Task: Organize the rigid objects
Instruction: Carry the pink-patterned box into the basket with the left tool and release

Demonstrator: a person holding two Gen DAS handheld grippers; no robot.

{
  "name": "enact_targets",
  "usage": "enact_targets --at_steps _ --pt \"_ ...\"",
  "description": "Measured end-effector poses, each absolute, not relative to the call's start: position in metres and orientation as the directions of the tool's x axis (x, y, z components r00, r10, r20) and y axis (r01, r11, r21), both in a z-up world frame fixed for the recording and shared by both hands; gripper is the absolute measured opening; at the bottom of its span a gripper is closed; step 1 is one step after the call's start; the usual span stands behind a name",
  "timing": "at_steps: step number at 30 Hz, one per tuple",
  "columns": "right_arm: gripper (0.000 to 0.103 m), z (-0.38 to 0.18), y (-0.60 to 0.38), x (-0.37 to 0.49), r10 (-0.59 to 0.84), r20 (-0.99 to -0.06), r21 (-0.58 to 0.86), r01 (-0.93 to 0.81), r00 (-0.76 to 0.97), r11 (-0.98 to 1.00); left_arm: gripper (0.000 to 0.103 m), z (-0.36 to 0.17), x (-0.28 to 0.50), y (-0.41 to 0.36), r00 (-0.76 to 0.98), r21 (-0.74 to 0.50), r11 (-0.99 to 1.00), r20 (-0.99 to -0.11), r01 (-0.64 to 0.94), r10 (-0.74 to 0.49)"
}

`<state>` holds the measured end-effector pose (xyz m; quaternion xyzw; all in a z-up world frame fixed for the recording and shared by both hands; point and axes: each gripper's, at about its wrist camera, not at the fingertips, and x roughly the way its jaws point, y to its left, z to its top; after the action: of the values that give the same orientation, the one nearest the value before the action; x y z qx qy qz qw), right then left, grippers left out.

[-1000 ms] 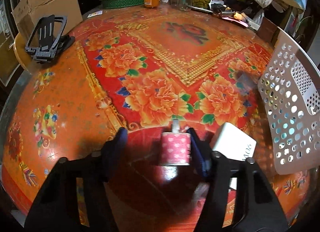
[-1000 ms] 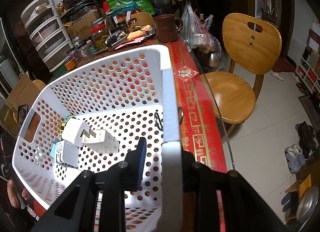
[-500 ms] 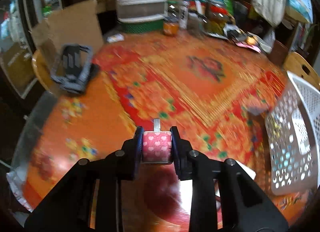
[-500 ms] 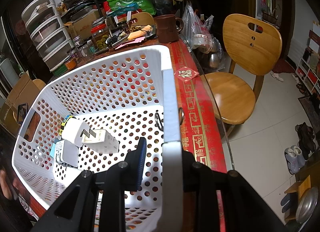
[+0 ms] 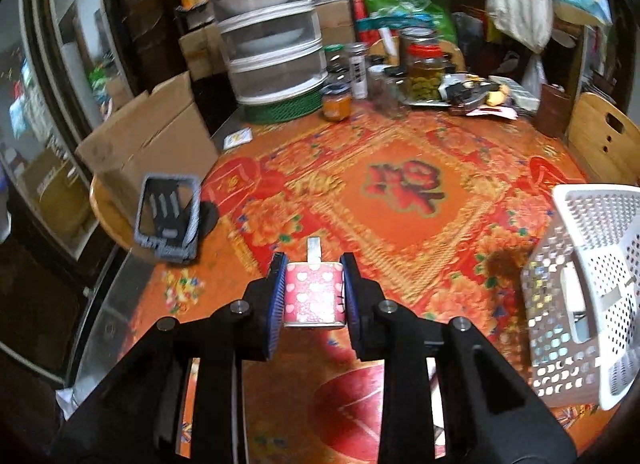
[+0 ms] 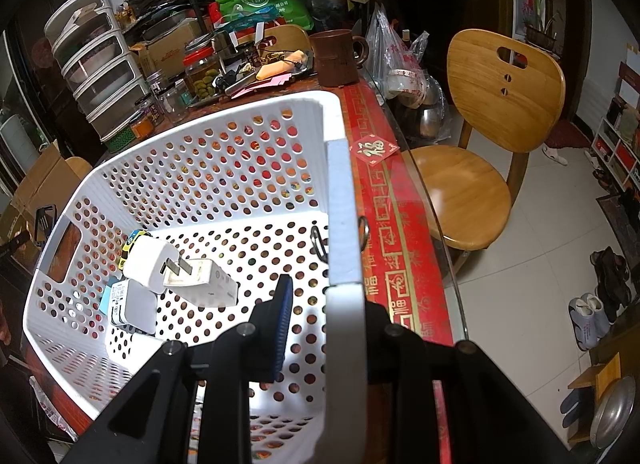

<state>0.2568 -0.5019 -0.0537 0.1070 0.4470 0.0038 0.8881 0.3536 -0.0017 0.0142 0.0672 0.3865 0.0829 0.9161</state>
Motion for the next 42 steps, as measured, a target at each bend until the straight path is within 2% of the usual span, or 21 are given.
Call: enact_targets --at_steps 16,26,42 --pt "0.026 -0.055 -0.5 0.257 0.101 -0.795 0.19 0.087 0.599 0.978 0.025 0.045 0.342 -0.167 0.759 0.3 0.941 -0.646 0.156 0.08" --pt "0.026 -0.055 -0.5 0.258 0.103 -0.792 0.192 0.086 0.602 0.978 0.025 0.008 0.331 -0.272 0.669 0.308 0.87 -0.743 0.384 -0.032" --pt "0.026 -0.055 -0.501 0.256 0.104 -0.792 0.192 0.084 0.602 0.978 0.025 -0.015 0.317 -0.306 0.654 0.336 0.831 -0.755 0.444 -0.045"
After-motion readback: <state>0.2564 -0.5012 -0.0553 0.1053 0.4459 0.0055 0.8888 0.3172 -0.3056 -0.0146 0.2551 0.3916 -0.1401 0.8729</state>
